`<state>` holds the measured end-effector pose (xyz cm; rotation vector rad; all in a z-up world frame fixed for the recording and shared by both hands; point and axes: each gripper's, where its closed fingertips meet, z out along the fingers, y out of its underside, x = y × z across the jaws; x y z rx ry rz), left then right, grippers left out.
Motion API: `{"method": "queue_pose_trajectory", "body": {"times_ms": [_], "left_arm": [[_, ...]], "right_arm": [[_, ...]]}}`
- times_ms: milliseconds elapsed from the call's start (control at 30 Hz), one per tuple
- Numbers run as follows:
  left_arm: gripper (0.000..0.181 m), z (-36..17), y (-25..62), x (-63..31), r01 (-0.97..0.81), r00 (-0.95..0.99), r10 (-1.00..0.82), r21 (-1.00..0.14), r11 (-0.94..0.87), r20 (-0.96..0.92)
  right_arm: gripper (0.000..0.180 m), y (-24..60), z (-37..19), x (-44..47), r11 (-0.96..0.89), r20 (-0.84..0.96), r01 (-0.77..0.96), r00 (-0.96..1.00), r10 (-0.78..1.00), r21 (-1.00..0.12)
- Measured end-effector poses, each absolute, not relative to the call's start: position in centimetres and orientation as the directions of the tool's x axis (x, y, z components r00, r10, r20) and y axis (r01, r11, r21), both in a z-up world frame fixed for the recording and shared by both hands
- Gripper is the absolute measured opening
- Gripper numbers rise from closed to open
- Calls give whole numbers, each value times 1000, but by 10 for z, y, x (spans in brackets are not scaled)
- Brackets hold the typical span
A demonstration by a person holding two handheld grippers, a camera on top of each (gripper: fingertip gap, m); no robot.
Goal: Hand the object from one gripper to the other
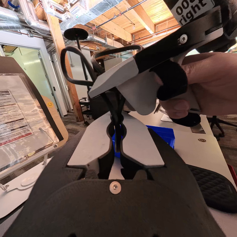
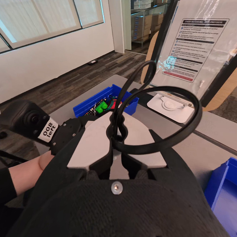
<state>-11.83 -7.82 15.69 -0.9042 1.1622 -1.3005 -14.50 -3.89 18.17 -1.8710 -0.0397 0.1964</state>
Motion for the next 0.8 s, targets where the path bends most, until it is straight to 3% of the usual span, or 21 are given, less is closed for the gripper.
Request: {"method": "queue_pose_trajectory", "body": {"times_ms": [700, 800], "left_arm": [[0, 158, -103, -128, 213, -203, -945, -954, 213, -256], [0, 158, -102, -129, 207, -187, -938, -945, 252, -291]], "right_arm": [[16, -68, 186, -142, -238, -149, -71, 933, 329, -969], [27, -69, 185, -140, -227, -141, -66, 932, 333, -972]]}}
